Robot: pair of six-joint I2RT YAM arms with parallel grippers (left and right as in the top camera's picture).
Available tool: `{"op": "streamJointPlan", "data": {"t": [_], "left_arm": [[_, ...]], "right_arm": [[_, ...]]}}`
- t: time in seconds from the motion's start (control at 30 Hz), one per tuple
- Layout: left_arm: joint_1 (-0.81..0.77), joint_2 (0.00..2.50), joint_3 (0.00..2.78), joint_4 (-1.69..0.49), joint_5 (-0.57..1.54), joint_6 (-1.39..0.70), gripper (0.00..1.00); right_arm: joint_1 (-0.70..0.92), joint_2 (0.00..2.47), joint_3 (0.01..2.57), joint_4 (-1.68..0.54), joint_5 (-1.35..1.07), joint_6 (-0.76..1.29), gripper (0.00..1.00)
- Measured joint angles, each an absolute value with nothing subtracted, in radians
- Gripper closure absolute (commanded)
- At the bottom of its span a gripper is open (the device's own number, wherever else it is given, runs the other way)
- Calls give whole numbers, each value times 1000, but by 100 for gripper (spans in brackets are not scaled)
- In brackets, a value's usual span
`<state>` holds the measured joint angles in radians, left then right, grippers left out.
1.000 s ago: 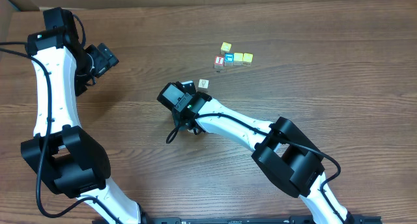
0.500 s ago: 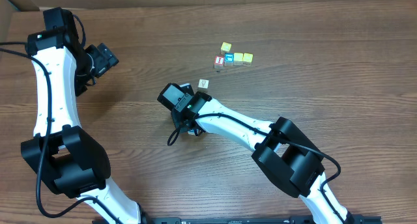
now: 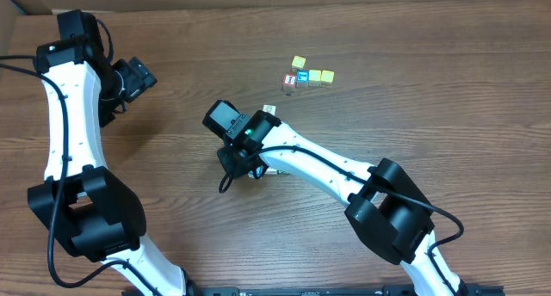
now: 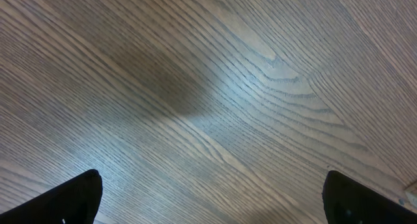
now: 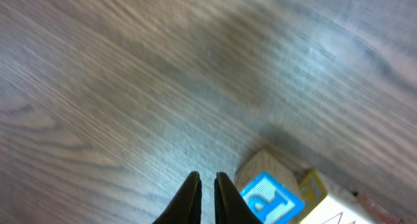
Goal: Flip 5 blocks
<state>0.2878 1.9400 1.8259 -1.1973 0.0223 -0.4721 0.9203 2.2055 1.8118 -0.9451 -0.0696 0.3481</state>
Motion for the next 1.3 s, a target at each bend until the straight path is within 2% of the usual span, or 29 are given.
{"op": "streamJointPlan", "data": {"t": [0.33, 1.3], "left_arm": [[288, 1940, 1826, -1198, 22, -472, 0], [288, 1940, 1826, -1198, 22, -472, 0]], "right_arm": [[945, 2204, 1691, -925, -90, 332, 91], [946, 2199, 1764, -907, -93, 313, 93]]}}
